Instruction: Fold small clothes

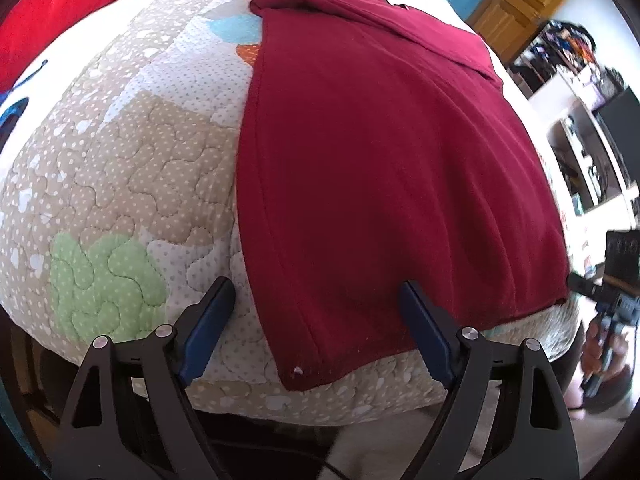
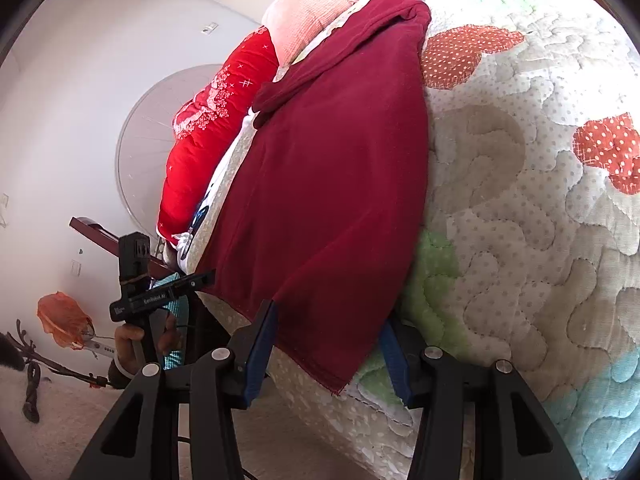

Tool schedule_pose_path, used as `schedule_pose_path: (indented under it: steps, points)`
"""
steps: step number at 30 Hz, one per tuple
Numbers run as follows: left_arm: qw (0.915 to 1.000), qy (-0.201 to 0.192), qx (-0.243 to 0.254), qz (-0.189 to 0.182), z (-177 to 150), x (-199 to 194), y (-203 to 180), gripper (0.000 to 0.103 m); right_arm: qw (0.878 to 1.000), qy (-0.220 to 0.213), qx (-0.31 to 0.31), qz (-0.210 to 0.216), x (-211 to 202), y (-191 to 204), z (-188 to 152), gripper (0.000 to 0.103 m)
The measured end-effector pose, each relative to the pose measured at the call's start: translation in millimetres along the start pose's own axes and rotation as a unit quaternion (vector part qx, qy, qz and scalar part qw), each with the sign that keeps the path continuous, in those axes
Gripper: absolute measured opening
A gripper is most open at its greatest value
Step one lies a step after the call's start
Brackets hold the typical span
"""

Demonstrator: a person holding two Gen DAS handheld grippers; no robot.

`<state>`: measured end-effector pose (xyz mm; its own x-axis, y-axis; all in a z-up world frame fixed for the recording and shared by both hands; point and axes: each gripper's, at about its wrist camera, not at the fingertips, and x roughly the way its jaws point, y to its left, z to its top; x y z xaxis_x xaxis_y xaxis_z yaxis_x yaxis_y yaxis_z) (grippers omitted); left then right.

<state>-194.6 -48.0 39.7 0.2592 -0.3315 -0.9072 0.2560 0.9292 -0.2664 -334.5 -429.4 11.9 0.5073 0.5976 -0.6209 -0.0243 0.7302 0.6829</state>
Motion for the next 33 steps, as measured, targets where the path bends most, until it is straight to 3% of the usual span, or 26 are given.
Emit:
schedule_pose_path:
  steps: [5,13,15,17,19,26,29,31,33]
  points:
    - [0.9996,-0.013,-0.023,-0.007,-4,-4,4,0.084,1.000,0.000,-0.003,-0.002,-2,-1,-2,0.049]
    - [0.9997,-0.017,-0.017,-0.005,-7,-8,4,0.082,1.000,0.001,-0.022,-0.017,5,12,-5,0.048]
    - [0.9996,-0.018,-0.018,-0.006,-10,-10,6,0.073,0.999,0.008,-0.037,-0.020,11,19,-6,0.040]
    - [0.9997,-0.019,-0.017,-0.005,-12,-13,10,0.068,0.999,0.010,-0.045,-0.009,15,25,-6,0.025]
    - [0.9996,-0.019,-0.019,-0.009,-12,-14,13,0.065,0.998,0.013,-0.057,-0.013,20,30,-5,0.017]
    - [0.9991,-0.022,-0.031,-0.018,-14,-14,17,0.064,0.996,0.000,-0.071,-0.060,7,28,1,0.012]
    - [0.9992,-0.025,-0.027,-0.012,-15,-15,14,0.064,0.998,0.020,-0.042,-0.044,16,10,-3,0.012]
    - [0.9992,-0.026,-0.027,-0.012,-14,-14,13,0.063,1.000,0.011,-0.017,-0.019,13,2,-2,0.014]
    - [0.9990,-0.029,-0.034,-0.005,-13,-15,14,0.040,1.000,0.009,0.011,0.006,13,-4,1,0.022]
